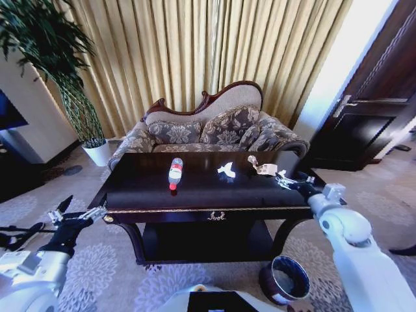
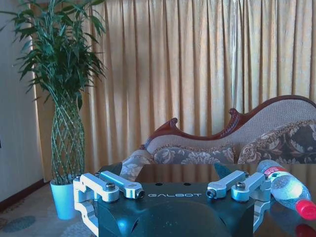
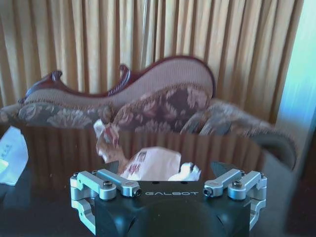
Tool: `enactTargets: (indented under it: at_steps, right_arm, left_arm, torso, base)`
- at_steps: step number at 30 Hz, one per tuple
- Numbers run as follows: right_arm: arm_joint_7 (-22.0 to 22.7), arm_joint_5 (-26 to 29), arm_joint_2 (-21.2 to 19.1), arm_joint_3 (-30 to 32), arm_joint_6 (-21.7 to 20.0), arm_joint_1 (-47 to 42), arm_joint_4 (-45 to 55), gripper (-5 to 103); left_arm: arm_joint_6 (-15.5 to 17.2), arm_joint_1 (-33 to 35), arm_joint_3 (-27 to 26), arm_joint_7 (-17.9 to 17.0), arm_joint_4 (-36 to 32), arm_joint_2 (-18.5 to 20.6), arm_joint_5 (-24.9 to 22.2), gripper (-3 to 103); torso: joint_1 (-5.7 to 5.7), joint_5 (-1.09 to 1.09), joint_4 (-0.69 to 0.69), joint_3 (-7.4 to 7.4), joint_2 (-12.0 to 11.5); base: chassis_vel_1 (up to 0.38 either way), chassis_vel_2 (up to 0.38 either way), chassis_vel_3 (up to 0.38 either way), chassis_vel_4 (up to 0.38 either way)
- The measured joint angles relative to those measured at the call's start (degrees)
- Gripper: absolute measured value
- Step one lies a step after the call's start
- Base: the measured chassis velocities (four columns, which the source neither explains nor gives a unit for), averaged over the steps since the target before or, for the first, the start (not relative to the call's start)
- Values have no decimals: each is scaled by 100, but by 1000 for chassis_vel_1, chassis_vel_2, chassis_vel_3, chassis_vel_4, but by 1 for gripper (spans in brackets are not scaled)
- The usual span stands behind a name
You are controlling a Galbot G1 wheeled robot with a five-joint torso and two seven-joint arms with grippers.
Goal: Move to the front of the table and place the trash on the table into the trash bin.
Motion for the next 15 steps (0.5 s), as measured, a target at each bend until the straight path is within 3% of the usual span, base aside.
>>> enactTargets:
  at_steps: [5, 15]
  right_arm:
    - [230, 308, -180, -357, -153, 273, -311, 100]
    - [375, 332, -155, -862, -199, 773, -826, 100]
  left_arm:
    - [78, -48, 43, -2, 0, 20, -30, 100]
    - [129, -121, 36, -91, 0, 94, -229, 100]
  torso:
    - [0, -1, 0, 0, 0]
    - [0, -1, 0, 0, 0]
  base:
    - [0, 0, 0, 0]
    - [0, 0, 0, 0]
